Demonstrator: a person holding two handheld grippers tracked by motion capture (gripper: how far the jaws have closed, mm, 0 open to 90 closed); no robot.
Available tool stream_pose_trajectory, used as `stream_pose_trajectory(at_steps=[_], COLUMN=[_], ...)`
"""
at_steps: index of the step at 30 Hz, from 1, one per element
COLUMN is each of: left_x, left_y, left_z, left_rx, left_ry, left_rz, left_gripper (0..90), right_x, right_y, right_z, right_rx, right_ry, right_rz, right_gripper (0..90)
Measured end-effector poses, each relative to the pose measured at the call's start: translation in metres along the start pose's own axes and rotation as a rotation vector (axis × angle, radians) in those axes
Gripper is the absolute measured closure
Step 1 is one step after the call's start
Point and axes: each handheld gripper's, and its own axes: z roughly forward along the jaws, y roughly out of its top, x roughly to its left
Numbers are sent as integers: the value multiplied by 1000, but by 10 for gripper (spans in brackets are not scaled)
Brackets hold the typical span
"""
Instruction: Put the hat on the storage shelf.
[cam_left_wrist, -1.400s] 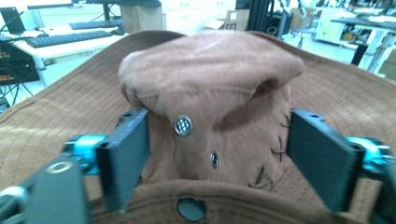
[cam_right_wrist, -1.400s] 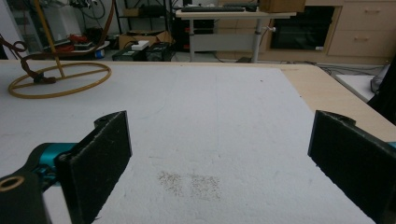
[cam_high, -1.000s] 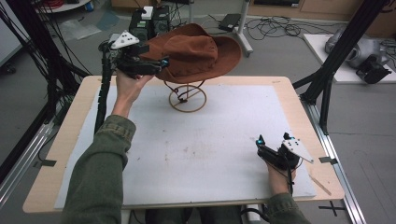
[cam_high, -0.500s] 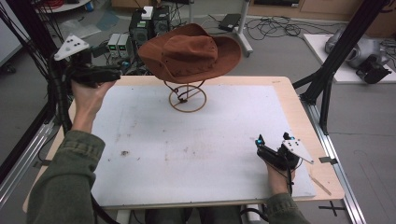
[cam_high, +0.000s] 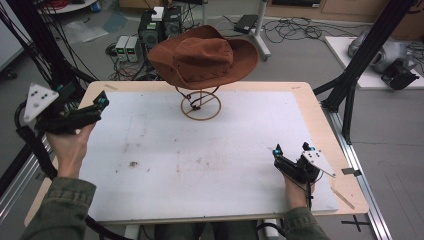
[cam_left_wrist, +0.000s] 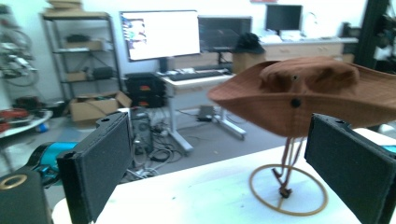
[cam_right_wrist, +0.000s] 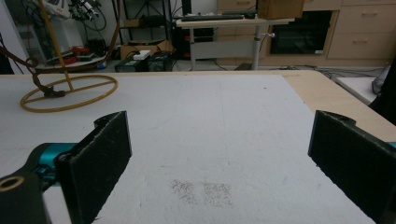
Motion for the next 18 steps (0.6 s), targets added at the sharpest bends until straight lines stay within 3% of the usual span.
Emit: stream_pose_trajectory(at_steps=[4, 7, 14, 18], left_x=[-1, -8, -22, -29], left_y=[-23, -41, -87, -109], left_z=[-20, -32, -50, -58], left_rx=[-20, -12, 1, -1], left_ry=[62, 113, 182, 230], left_rz=[-34, -2, -12, -19], left_gripper=[81, 81, 82, 82], right_x=[3, 3, 4, 4], right_y=[-1, -2, -2, -3], right_z=[0, 1, 0, -2], right_rx=[7, 5, 4, -8], right_ry=[1, 4, -7, -37], right_rz=[3, -10, 15, 15], right_gripper=[52, 52, 52, 53])
